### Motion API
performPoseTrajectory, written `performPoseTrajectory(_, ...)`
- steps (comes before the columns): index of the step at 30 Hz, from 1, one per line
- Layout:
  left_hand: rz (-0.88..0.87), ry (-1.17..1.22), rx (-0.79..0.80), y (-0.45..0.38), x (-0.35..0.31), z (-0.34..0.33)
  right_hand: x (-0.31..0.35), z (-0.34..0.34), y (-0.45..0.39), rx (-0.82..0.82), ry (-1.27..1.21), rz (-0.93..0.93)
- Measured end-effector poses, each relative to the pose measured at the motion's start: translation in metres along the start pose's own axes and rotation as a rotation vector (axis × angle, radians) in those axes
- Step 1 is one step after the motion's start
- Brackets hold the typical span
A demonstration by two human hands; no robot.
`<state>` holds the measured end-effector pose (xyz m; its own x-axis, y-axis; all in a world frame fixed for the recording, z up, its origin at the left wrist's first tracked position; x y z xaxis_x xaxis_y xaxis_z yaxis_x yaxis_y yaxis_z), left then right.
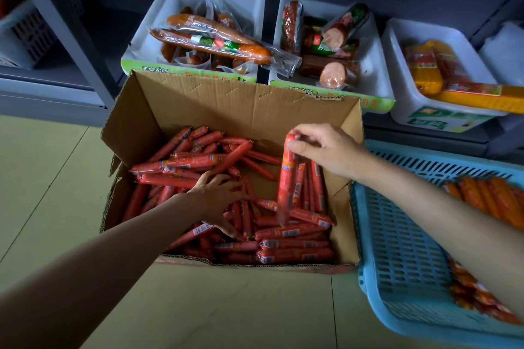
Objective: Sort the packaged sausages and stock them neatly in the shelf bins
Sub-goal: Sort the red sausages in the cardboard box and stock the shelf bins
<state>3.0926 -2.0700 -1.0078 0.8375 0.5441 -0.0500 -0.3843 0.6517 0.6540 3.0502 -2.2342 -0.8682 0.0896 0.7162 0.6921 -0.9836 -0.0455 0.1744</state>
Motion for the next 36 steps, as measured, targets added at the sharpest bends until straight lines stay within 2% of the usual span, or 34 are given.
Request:
performPoseTrajectory(5,-0.019,-0.032,-0.055,0.011,-0.004,0.001,0.002,-0.051,0.017,0.305,0.596,0.122)
performPoseTrajectory(8,-0.054,-0.078,-0.077,0.02,-0.004,0.0,-0.024,-0.085,0.029,0.559,0.562,0.039)
performPoseTrajectory(9,-0.057,-0.097,-0.085,0.023,-0.001,0.0,-0.032,-0.088,0.029,0.596,0.516,-0.003)
performPoseTrajectory(13,-0.031,-0.135,-0.117,0.033,0.012,0.0,-0.063,-0.077,0.007,0.423,0.494,-0.102)
performPoseTrajectory(18,-0.014,-0.15,-0.152,0.037,0.019,0.0,-0.09,-0.106,0.0,0.526,0.647,-0.222)
performPoseTrajectory(23,0.02,-0.098,-0.191,0.034,0.026,0.003,-0.078,-0.079,-0.01,0.409,0.629,-0.214)
performPoseTrajectory(25,0.025,-0.091,-0.181,0.033,0.026,0.005,-0.065,-0.066,-0.004,0.474,0.571,-0.193)
performPoseTrajectory(27,0.022,-0.101,-0.165,0.034,0.025,0.007,-0.053,-0.066,0.01,0.607,0.538,-0.169)
performPoseTrajectory(31,0.015,-0.121,-0.144,0.035,0.022,0.01,-0.064,-0.094,0.045,0.785,0.659,-0.208)
performPoseTrajectory(34,0.006,-0.131,-0.192,0.036,0.022,0.01,-0.074,-0.099,0.053,0.774,0.668,-0.227)
performPoseTrajectory(36,-0.002,-0.102,-0.288,0.039,0.023,0.012,-0.077,-0.09,0.05,0.709,0.597,-0.242)
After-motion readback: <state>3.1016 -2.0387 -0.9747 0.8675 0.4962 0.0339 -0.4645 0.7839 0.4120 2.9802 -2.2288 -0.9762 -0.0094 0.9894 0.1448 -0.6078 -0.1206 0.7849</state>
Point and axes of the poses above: each hand's wrist, its own y-axis away from the middle knuckle, its own z-axis out of the back of the hand, x = y × z, the point moved 6 cm from there along -y, towards the middle knuckle, and after that the axes turned 3 degrees about x, right-handed, at the moved point
